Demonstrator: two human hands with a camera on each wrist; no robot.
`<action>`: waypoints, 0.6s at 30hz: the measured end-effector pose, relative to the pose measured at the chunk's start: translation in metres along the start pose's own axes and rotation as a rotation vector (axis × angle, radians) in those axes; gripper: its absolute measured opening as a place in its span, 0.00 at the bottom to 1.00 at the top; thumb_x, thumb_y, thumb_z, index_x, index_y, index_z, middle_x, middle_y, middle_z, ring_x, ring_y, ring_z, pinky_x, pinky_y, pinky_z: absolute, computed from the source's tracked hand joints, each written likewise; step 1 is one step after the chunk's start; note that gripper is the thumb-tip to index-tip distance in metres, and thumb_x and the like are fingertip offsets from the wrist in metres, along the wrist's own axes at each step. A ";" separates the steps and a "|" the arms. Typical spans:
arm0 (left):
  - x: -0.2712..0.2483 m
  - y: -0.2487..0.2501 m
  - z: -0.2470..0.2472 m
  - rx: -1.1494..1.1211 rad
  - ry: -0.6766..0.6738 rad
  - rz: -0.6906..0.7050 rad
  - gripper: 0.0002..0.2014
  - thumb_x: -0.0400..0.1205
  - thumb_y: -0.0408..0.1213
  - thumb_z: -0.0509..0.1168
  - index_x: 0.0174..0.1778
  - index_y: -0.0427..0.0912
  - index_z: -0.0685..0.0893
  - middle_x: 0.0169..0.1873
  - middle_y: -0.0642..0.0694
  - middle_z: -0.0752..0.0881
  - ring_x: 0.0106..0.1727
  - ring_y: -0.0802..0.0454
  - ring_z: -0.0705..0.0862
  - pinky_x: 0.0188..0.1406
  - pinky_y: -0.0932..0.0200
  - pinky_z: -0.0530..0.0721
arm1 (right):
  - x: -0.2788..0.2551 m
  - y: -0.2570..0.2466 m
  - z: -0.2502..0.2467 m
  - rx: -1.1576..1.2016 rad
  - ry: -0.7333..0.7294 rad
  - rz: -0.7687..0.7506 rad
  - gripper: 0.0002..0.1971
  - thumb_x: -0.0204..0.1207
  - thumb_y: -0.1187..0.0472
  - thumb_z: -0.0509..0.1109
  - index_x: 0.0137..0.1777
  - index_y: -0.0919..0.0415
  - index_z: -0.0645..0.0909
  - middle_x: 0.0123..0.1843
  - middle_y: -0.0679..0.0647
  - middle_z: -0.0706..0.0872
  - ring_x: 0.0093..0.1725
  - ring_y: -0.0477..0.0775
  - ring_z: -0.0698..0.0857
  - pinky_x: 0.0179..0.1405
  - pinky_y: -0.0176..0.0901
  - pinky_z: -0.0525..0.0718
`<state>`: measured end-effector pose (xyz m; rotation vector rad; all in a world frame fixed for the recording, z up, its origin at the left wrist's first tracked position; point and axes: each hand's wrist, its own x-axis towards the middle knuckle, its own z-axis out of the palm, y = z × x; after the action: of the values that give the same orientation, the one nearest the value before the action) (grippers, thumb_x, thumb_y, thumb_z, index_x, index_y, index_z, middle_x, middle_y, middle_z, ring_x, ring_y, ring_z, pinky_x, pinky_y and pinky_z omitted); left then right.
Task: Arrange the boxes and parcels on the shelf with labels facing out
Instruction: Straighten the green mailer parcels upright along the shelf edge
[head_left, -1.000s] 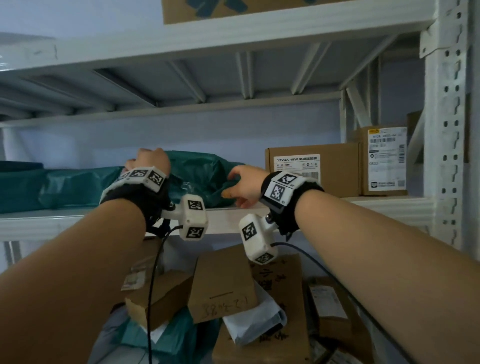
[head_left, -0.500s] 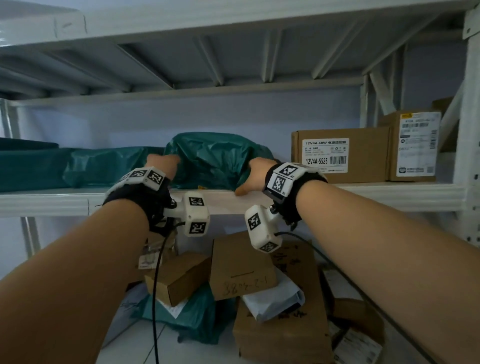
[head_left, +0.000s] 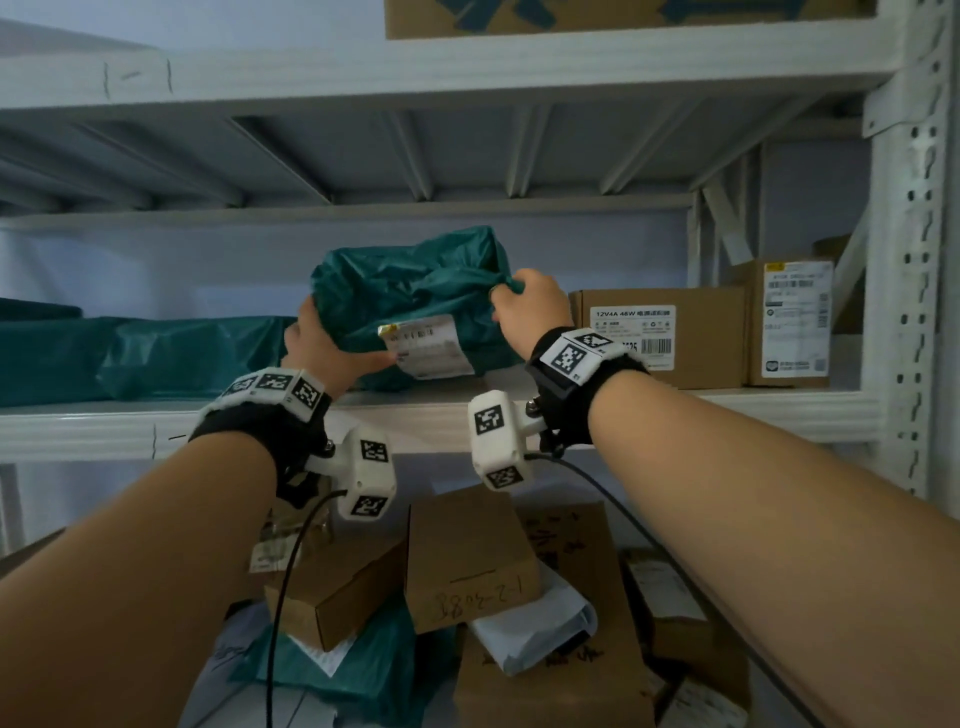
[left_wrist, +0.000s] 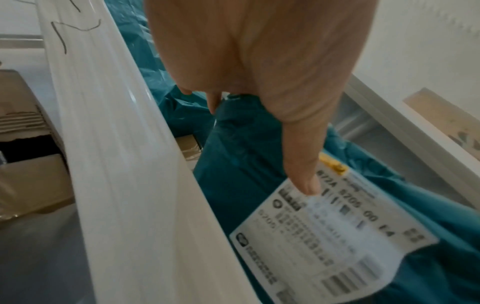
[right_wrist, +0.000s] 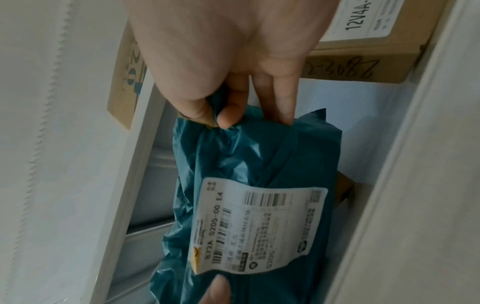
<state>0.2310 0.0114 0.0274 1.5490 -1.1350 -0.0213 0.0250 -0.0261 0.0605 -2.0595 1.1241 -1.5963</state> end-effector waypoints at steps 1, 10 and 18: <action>-0.002 0.002 0.000 -0.018 0.021 0.017 0.56 0.66 0.46 0.79 0.83 0.49 0.48 0.80 0.38 0.60 0.79 0.38 0.65 0.77 0.40 0.68 | 0.003 -0.001 -0.002 -0.006 0.027 0.001 0.07 0.80 0.56 0.59 0.47 0.58 0.76 0.54 0.60 0.89 0.54 0.62 0.86 0.44 0.45 0.79; 0.017 -0.002 -0.009 -0.545 -0.091 -0.062 0.58 0.41 0.62 0.82 0.69 0.53 0.68 0.65 0.45 0.81 0.63 0.41 0.83 0.63 0.36 0.81 | 0.022 0.017 -0.012 0.221 0.218 0.028 0.11 0.80 0.51 0.62 0.50 0.59 0.76 0.36 0.53 0.87 0.41 0.61 0.88 0.46 0.63 0.89; 0.024 -0.015 -0.002 -0.489 0.003 -0.064 0.50 0.52 0.61 0.73 0.71 0.44 0.73 0.63 0.42 0.84 0.60 0.41 0.85 0.65 0.40 0.82 | 0.017 0.041 0.002 0.276 0.011 0.178 0.35 0.61 0.34 0.70 0.65 0.52 0.72 0.57 0.57 0.87 0.51 0.61 0.89 0.54 0.60 0.87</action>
<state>0.2542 -0.0051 0.0295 1.1457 -0.9866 -0.3167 0.0118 -0.0655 0.0441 -1.7280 0.9959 -1.5772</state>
